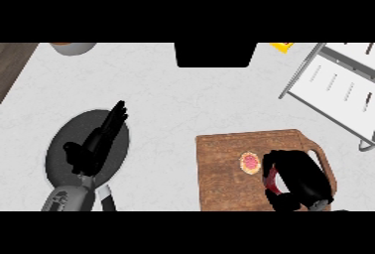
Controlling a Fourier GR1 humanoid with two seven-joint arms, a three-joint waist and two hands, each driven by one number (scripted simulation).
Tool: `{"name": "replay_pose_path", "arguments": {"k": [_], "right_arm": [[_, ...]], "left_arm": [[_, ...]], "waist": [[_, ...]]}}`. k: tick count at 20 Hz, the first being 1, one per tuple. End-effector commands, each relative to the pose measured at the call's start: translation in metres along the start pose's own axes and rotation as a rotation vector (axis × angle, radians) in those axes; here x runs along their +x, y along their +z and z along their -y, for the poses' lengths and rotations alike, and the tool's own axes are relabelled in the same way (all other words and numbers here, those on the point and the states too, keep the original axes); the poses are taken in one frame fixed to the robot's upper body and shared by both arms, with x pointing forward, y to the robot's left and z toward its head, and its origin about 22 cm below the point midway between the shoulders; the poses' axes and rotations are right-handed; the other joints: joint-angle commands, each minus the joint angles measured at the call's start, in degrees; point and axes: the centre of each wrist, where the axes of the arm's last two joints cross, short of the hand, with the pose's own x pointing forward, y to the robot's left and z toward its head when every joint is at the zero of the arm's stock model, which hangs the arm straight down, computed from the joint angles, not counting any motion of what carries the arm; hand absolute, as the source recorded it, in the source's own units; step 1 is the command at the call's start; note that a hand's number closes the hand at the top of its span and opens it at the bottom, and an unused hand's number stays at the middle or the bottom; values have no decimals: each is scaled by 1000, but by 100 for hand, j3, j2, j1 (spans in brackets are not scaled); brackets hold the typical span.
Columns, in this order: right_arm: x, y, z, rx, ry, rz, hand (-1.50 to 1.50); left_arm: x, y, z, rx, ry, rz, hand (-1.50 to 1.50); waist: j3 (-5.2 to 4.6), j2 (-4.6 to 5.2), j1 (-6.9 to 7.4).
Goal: Pick the can from the cutting board and place it in the tiered basket
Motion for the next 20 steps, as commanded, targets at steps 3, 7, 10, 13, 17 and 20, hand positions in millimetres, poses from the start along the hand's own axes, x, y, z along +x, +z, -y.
{"name": "replay_pose_path", "arguments": {"k": [3, 7, 10, 13, 17, 20], "right_arm": [[-136, 36, 19, -130, -74, -479, 150], [-224, 81, 33, -219, -151, -801, 150], [-273, 120, 51, -356, -195, -854, 150], [-287, 136, 65, -541, -409, -750, 150], [-300, 159, 111, -724, -531, -580, 150], [-306, 180, 127, -784, -482, -522, 150]], "left_arm": [[-4, 9, -17, 73, 0, -16, 0], [-12, 22, -22, 95, -4, -24, 0], [-7, 17, -6, 42, 14, -7, 0], [-13, 19, -4, 55, 8, -11, 0], [0, 17, -12, 14, 3, 0, 0], [1, 6, 7, 3, 12, 2, 0]], "waist": [[29, -11, -483], [40, -17, -503], [32, -24, -322], [17, -39, -280], [6, -49, -164], [1, -15, -104]]}}
